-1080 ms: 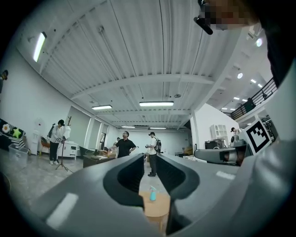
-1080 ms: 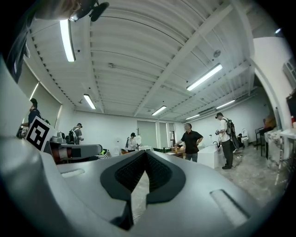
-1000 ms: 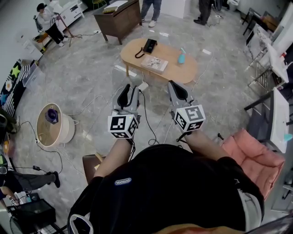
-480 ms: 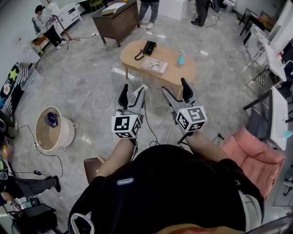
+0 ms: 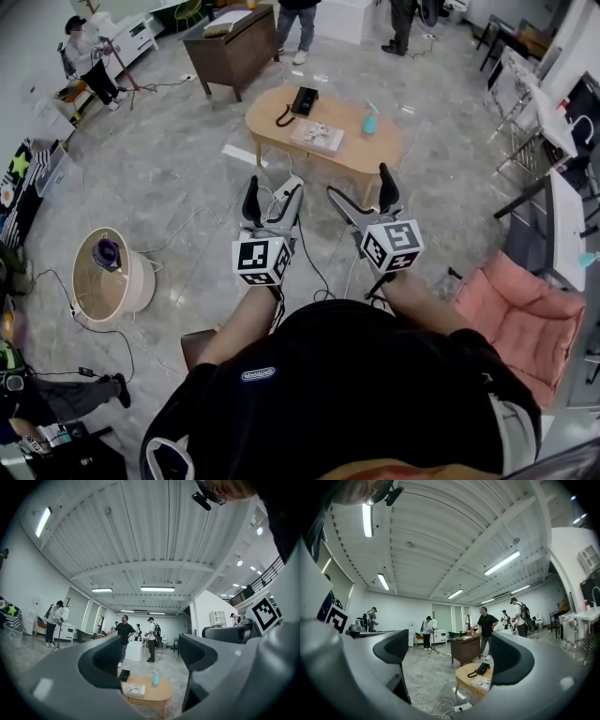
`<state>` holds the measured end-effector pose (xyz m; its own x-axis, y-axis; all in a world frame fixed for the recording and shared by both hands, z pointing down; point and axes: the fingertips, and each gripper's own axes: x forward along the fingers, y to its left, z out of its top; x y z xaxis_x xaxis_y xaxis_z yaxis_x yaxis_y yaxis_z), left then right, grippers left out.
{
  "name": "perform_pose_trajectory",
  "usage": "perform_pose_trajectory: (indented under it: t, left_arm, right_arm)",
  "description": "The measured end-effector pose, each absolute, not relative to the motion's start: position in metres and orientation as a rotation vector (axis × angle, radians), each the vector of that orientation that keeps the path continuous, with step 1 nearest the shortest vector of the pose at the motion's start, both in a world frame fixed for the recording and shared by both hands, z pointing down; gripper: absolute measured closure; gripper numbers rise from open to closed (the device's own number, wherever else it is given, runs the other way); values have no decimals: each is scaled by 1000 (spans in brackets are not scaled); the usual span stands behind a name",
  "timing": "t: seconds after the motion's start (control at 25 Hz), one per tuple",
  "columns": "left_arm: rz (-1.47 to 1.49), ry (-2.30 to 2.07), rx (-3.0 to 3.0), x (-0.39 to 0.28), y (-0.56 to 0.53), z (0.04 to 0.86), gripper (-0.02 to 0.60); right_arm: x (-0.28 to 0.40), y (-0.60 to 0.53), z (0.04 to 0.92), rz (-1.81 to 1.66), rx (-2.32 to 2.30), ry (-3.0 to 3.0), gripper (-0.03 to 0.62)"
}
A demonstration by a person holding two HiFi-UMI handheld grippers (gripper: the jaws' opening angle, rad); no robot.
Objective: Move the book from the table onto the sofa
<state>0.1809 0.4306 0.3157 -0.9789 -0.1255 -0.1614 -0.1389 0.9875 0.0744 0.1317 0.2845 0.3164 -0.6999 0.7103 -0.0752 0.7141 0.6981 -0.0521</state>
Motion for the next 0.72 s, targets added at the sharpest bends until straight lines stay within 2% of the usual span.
perform_pose_trajectory:
  t: [0.44, 0.72]
  left_arm:
    - [187, 2977, -272, 214, 489, 325, 160]
    - [169, 2976, -314, 215, 498, 324, 147]
  right_arm:
    - [182, 344, 318, -78, 1141, 2886, -18]
    - [184, 353, 323, -122, 1086, 2916, -21]
